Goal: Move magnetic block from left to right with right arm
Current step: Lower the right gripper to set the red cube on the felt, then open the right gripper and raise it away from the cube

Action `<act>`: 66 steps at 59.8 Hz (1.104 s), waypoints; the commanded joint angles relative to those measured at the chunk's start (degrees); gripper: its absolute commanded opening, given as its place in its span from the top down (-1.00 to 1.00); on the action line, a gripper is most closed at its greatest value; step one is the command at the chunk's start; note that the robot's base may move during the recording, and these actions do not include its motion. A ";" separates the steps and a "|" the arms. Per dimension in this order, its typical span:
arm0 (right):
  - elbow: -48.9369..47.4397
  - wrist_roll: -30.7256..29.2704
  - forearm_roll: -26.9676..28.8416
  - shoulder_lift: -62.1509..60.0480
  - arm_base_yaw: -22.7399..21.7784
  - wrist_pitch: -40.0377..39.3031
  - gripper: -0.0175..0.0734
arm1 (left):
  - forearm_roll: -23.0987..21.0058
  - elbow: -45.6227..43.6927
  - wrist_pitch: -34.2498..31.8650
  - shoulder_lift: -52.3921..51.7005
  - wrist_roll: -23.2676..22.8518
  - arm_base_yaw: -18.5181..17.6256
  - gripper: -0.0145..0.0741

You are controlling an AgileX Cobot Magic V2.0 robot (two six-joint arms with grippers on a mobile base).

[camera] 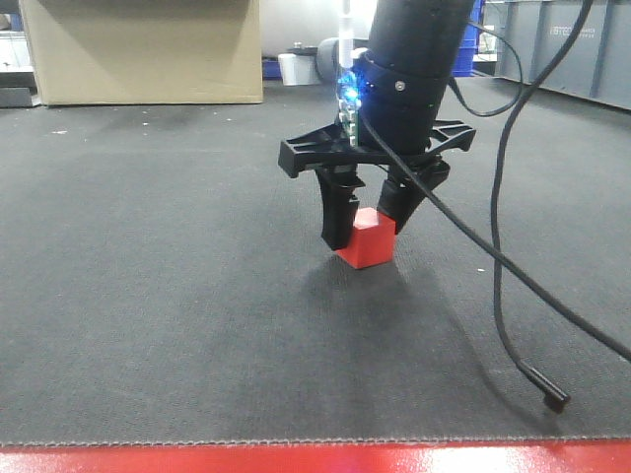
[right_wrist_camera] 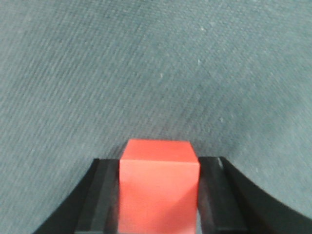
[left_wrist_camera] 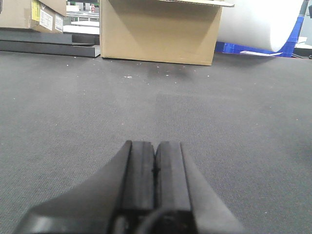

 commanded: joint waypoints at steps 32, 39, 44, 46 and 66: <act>-2.32 0.38 0.45 -9.76 -0.38 -3.40 -0.74 | 0.00 0.48 -5.15 -0.64 -0.25 0.12 0.94; -1.64 0.38 0.45 -13.98 -0.38 -3.40 -0.51 | 0.00 0.48 -5.15 -0.64 -0.25 0.12 0.94; -0.08 0.38 0.40 -17.35 -0.38 -4.30 -0.25 | 0.00 0.48 -5.15 -0.64 -0.25 0.12 0.93; 1.21 0.38 0.40 -19.23 -0.38 -4.96 -0.11 | 0.00 0.48 -5.15 -0.64 -0.25 0.12 0.94; 22.03 0.38 0.40 -40.15 -0.38 -17.20 0.48 | 0.00 0.48 -5.15 -0.64 -0.25 0.12 0.94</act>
